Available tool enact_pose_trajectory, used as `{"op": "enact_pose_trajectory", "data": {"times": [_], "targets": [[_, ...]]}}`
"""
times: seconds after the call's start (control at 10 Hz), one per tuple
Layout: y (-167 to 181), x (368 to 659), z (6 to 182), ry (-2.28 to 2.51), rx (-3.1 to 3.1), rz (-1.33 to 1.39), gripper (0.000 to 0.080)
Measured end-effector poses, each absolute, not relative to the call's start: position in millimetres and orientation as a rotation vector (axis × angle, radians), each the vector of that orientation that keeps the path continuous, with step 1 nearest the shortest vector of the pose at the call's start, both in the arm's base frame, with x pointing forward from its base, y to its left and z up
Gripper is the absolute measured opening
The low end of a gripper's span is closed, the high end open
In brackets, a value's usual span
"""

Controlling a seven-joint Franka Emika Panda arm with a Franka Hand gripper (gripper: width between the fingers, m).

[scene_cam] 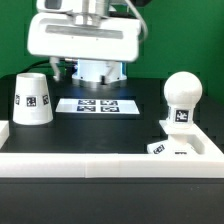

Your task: Assemble lamp

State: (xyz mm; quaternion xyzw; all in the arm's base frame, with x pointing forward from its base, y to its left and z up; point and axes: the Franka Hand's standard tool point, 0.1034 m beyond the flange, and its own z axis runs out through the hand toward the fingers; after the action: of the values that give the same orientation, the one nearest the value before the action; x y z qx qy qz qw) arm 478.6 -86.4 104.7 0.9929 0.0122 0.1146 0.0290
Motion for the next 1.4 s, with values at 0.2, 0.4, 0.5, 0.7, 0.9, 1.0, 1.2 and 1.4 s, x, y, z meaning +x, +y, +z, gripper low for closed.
{"op": "enact_pose_trajectory", "data": {"times": [0.2,0.4,0.5,0.7,0.9,1.0,1.2,1.4], "targets": [[-115,459,110.3,-0.08,3.103,0.244,0.0698],[-139,453,116.7,-0.191,3.144,0.107,0.0698],[-140,455,116.4,-0.177,3.132,0.139,0.0698],[-139,453,114.8,-0.173,3.133,0.135,0.0698],[-140,443,115.8,-0.154,3.143,0.116,0.0698],[-145,432,116.8,-0.14,3.147,0.116,0.0698],[-140,409,115.3,-0.154,3.155,0.111,0.0698],[-138,392,107.6,-0.152,3.152,0.108,0.0698]]}}
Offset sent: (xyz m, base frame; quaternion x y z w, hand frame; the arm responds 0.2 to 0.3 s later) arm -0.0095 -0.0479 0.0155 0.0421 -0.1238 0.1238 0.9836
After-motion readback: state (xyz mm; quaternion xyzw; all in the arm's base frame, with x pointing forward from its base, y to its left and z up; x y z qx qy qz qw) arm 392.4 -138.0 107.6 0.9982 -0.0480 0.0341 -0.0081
